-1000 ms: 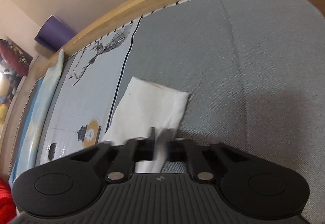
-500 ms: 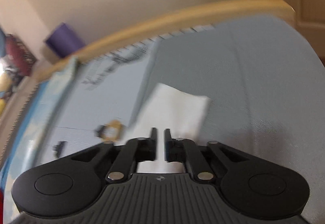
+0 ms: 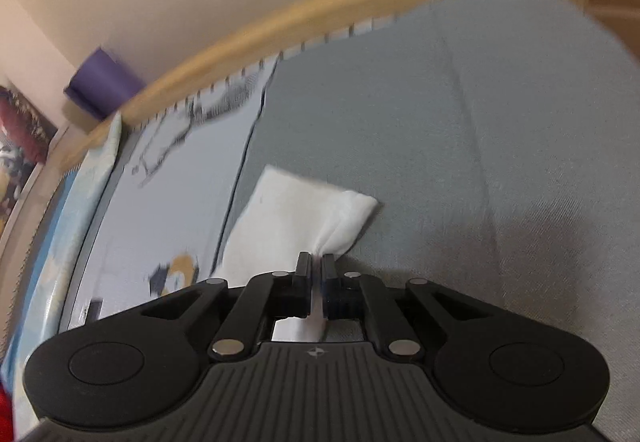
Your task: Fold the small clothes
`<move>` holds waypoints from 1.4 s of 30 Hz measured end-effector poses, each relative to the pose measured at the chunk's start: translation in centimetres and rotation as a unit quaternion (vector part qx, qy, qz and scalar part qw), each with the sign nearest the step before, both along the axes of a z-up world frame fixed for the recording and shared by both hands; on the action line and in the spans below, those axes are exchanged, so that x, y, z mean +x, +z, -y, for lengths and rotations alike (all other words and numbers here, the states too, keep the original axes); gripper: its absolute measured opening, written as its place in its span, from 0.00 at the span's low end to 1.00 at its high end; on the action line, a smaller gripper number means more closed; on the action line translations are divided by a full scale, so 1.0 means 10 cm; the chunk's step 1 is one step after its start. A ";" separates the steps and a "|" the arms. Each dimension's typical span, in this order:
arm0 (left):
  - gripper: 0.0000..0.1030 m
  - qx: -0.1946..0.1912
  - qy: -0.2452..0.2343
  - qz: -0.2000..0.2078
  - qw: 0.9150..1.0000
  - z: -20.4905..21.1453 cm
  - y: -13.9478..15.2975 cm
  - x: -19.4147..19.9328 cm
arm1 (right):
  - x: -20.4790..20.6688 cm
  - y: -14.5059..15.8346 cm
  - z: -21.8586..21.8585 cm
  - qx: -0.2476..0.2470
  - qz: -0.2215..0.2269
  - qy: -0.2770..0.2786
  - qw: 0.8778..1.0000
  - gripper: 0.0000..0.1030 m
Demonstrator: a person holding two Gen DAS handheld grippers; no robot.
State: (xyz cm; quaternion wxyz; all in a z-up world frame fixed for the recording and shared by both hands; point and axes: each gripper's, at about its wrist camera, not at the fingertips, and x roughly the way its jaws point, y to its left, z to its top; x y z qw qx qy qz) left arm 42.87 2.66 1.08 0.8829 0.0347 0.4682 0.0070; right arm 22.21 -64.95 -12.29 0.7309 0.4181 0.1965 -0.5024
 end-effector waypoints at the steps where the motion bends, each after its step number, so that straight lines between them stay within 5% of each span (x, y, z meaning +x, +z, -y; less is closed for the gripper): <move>1: 0.68 -0.001 0.006 0.001 1.000 -0.03 0.01 0.01 | 0.10 0.10 -0.05 -0.024 -0.008 0.012 1.000 0.04; 5: 0.68 -0.013 0.026 0.001 1.000 -0.13 0.05 0.03 | 0.56 0.62 -0.58 -0.144 -0.019 0.118 0.982 0.04; 9: 0.68 -0.036 0.050 0.009 0.998 -0.30 0.17 0.04 | 1.00 1.22 -1.57 -0.273 0.002 0.262 0.926 0.04; 13: 0.68 -0.060 0.086 0.019 0.994 -0.58 0.29 0.02 | 1.29 1.66 -2.87 -0.327 0.078 0.434 0.836 0.04; 19: 0.68 -0.104 0.139 0.008 0.985 -1.02 0.36 0.01 | 1.50 1.76 -4.76 -0.248 0.146 0.646 0.707 0.06; 20: 0.68 -0.112 0.144 0.005 0.983 -1.07 0.36 0.01 | 1.52 1.67 -5.04 -0.211 0.139 0.683 0.685 0.06; 22: 0.68 -0.126 0.150 0.000 0.981 -1.14 0.37 0.03 | 1.59 1.33 -5.50 -0.093 0.098 0.775 0.617 0.25; 23: 0.68 -0.132 0.153 -0.001 0.979 -1.16 0.37 0.03 | 1.57 1.13 -5.66 -0.038 0.074 0.810 0.580 0.25; 24: 0.68 -0.135 0.155 -0.003 0.979 -1.18 0.36 0.03 | 1.50 0.96 -5.76 -0.013 0.043 0.831 0.555 0.25; 26: 0.68 -0.138 0.157 -0.004 0.978 -1.20 0.36 0.02 | 1.33 0.84 -5.78 -0.020 -0.006 0.849 0.528 0.25; 31: 0.67 -0.143 0.157 -0.006 0.977 -1.19 0.34 0.02 | 1.11 1.12 -5.25 -0.096 -0.041 0.852 0.512 0.29; 33: 0.66 -0.144 0.157 -0.008 0.977 -1.15 0.31 0.03 | 1.08 1.24 -4.89 -0.137 -0.063 0.838 0.525 0.33; 35: 0.61 -0.146 0.151 -0.010 0.978 -1.10 0.27 0.06 | 1.08 1.31 -4.52 -0.174 -0.075 0.814 0.549 0.36; 36: 0.50 -0.148 0.145 -0.011 0.978 -1.06 0.25 0.07 | 1.09 1.31 -4.36 -0.187 -0.079 0.801 0.564 0.37; 39: 0.17 -0.161 0.126 -0.011 0.979 -0.96 0.16 0.10 | 1.16 1.09 -3.86 -0.192 -0.102 0.741 0.635 0.38; 42: 0.13 -0.163 0.117 -0.026 0.979 -0.86 0.01 0.15 | 1.32 0.87 -3.55 -0.150 -0.161 0.685 0.695 0.38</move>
